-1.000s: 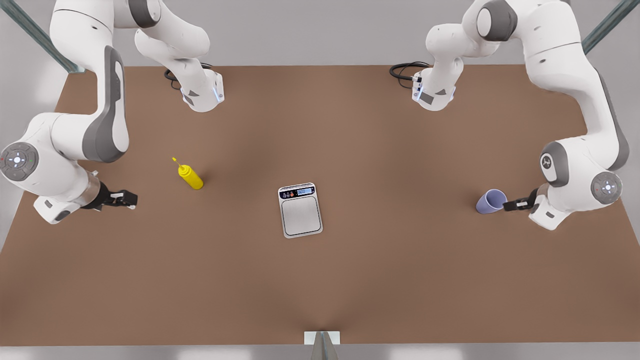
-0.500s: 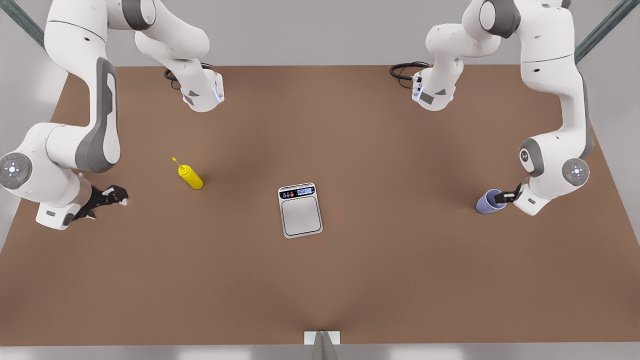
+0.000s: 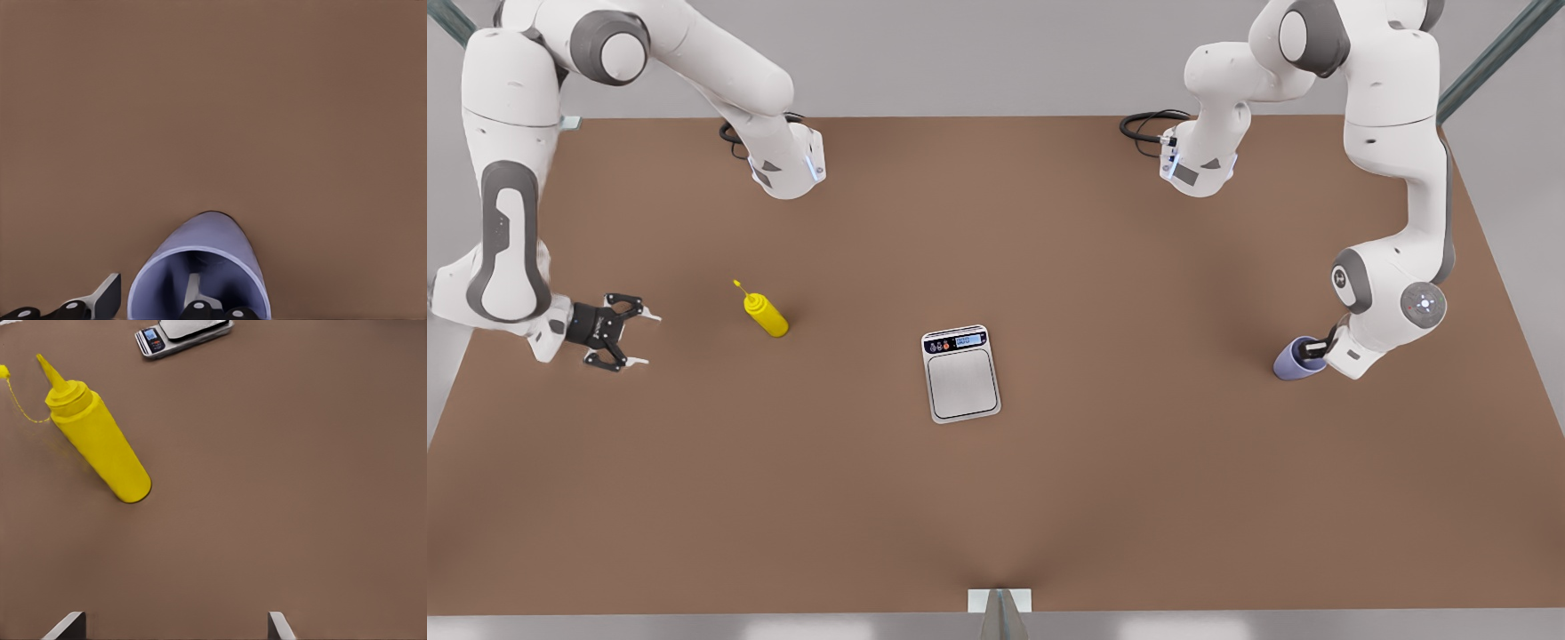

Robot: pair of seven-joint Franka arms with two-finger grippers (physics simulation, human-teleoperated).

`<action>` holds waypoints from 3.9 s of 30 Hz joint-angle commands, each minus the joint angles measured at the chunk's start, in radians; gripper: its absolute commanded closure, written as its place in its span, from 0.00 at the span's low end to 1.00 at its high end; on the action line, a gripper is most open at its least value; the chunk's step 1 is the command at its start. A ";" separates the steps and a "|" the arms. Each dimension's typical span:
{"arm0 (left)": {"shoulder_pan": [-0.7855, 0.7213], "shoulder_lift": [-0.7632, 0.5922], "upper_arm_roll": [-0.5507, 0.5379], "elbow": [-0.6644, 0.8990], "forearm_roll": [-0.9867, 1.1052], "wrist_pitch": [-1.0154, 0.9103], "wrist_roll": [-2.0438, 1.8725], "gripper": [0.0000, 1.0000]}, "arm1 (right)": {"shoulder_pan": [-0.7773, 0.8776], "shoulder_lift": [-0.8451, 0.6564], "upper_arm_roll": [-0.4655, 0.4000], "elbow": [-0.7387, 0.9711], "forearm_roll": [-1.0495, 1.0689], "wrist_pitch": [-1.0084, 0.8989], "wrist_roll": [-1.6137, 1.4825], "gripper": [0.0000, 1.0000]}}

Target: Move cup to the weight, pick up sauce bottle, pour sauce

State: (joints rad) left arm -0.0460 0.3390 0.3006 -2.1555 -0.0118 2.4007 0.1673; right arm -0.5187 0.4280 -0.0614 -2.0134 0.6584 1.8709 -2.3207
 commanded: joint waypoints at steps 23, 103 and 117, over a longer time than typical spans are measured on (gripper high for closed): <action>0.000 0.017 -0.009 0.005 -0.007 0.034 0.015 0.79 | -0.035 0.216 0.124 -0.094 0.129 -0.142 -0.405 0.00; -0.784 0.397 -0.198 0.934 -0.188 -0.336 -1.315 0.25 | -0.187 -0.063 0.903 0.259 -0.970 0.157 0.989 0.49; 0.048 -0.018 -0.207 0.810 -0.083 -0.897 -0.141 0.00 | 0.241 0.023 1.046 0.219 -1.760 0.068 1.359 0.49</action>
State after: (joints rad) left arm -0.0342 0.3180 0.0920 -1.3425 -0.2073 1.4967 0.0164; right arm -0.2455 0.4523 0.9575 -1.7907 -1.1065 1.9385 -0.9611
